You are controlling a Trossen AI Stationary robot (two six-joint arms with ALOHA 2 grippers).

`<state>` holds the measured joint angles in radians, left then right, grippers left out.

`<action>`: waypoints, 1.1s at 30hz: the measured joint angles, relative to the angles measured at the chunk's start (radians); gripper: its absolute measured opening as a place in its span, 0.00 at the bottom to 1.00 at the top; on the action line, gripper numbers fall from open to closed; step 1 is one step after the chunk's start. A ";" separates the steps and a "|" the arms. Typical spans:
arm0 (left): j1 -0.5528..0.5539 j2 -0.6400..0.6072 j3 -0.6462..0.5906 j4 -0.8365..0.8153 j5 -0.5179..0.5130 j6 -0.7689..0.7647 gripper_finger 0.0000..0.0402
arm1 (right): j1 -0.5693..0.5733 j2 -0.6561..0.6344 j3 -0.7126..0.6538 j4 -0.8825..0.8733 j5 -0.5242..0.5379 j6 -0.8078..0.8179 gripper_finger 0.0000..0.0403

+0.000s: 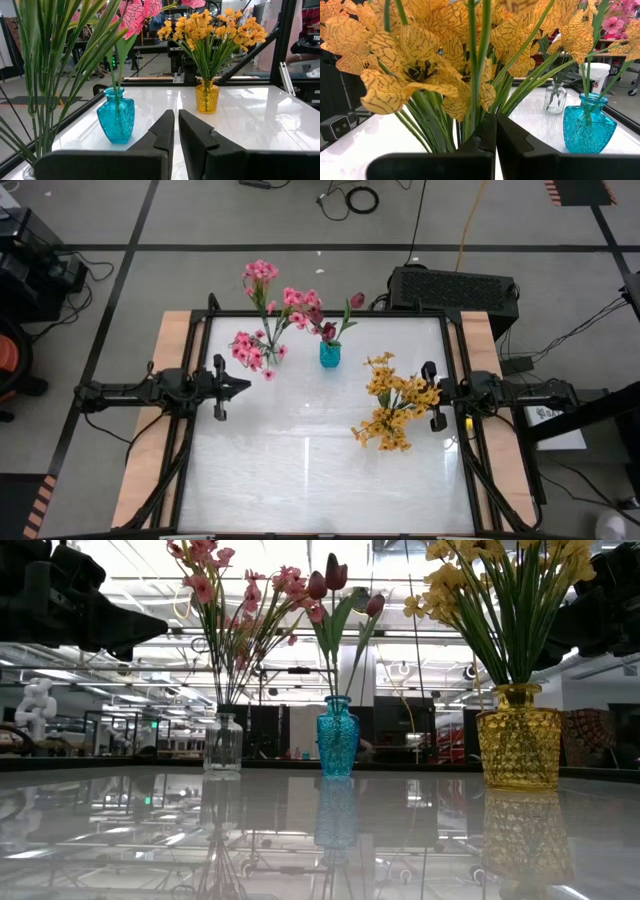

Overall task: Sort flowers into vase by color
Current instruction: Return to Home Position

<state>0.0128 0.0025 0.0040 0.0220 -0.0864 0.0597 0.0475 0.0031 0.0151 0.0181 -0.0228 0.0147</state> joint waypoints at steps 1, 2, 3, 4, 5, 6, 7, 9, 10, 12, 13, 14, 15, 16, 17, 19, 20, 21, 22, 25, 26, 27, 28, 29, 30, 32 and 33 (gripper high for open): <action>0.000 0.000 0.000 0.000 0.000 0.000 0.09 | 0.000 0.000 0.000 0.000 0.000 0.000 0.00; 0.000 0.000 0.000 0.000 0.000 0.000 0.09 | 0.000 0.000 0.000 0.000 0.000 0.000 0.00; 0.000 0.000 0.000 0.001 0.000 0.000 0.09 | 0.000 0.000 0.000 0.000 0.000 0.000 0.00; 0.000 0.000 0.000 0.002 0.000 0.000 0.09 | 0.000 0.000 0.000 0.000 0.000 0.000 0.00; 0.000 0.000 0.000 0.004 0.000 0.000 0.09 | 0.000 0.000 0.000 0.000 0.000 0.000 0.00; 0.000 0.000 0.000 0.008 0.000 0.000 0.09 | 0.000 0.000 0.000 0.000 0.000 0.000 0.00; 0.000 0.000 0.000 0.009 -0.001 0.000 0.09 | 0.000 0.000 0.000 0.000 0.000 0.000 0.00; 0.000 0.000 0.000 0.010 -0.001 0.000 0.09 | 0.000 0.000 0.000 0.000 0.000 0.000 0.00; 0.000 0.000 0.000 0.010 -0.001 0.000 0.09 | 0.000 0.000 0.000 0.000 0.000 0.000 0.00; 0.000 0.000 0.000 0.011 -0.001 0.000 0.09 | 0.000 0.000 0.000 0.000 0.000 0.000 0.00; 0.000 0.000 0.000 0.012 -0.001 0.000 0.09 | 0.000 0.000 0.000 0.000 0.000 0.000 0.00; 0.000 0.000 0.000 0.013 -0.001 0.000 0.09 | 0.000 0.000 0.000 0.000 0.000 0.000 0.00; 0.000 0.000 0.000 0.013 -0.001 0.000 0.09 | 0.000 0.000 0.000 0.000 0.000 0.000 0.00; 0.000 0.000 0.000 0.014 -0.001 0.000 0.09 | 0.000 0.000 0.000 0.000 0.000 0.000 0.00; 0.000 0.000 0.000 0.014 -0.002 0.000 0.09 | 0.000 0.000 0.000 0.000 0.000 0.000 0.00; 0.000 0.000 0.000 0.015 -0.002 0.000 0.09 | 0.000 0.000 0.000 0.000 0.000 0.000 0.00; 0.000 0.000 0.000 0.015 -0.002 0.000 0.09 | 0.000 0.000 0.000 0.000 0.000 0.000 0.00; 0.000 0.000 0.000 0.016 -0.002 0.000 0.09 | 0.000 0.000 0.000 0.000 0.000 0.000 0.00; 0.000 0.000 0.000 0.016 -0.002 0.000 0.09 | 0.000 0.000 0.000 0.000 0.000 0.000 0.00; 0.000 0.000 0.000 0.017 -0.002 0.000 0.09 | 0.000 0.000 0.000 0.000 0.000 0.000 0.00; 0.000 0.000 0.000 0.017 -0.002 0.000 0.09 | 0.000 0.000 0.000 0.000 0.000 0.000 0.00; 0.000 0.000 0.000 0.017 -0.002 0.000 0.09 | 0.000 0.000 0.000 0.000 0.000 0.000 0.00; 0.000 0.000 0.000 0.017 -0.002 0.000 0.09 | 0.000 0.000 0.000 0.000 0.000 0.000 0.00; 0.000 0.000 0.000 0.017 -0.002 0.000 0.09 | 0.000 0.000 0.000 0.000 0.000 0.000 0.00; 0.000 0.000 0.000 0.017 -0.002 0.000 0.09 | 0.000 0.000 0.000 0.000 0.000 0.000 0.00; 0.000 0.000 0.000 0.018 -0.002 0.000 0.09 | 0.000 0.000 0.000 0.000 0.000 0.000 0.00; 0.000 0.000 0.000 0.018 -0.002 0.000 0.09 | 0.000 0.000 0.000 0.000 0.000 0.000 0.00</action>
<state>0.0130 0.0025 0.0044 0.0399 -0.0879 0.0597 0.0477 0.0029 0.0151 0.0181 -0.0231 0.0147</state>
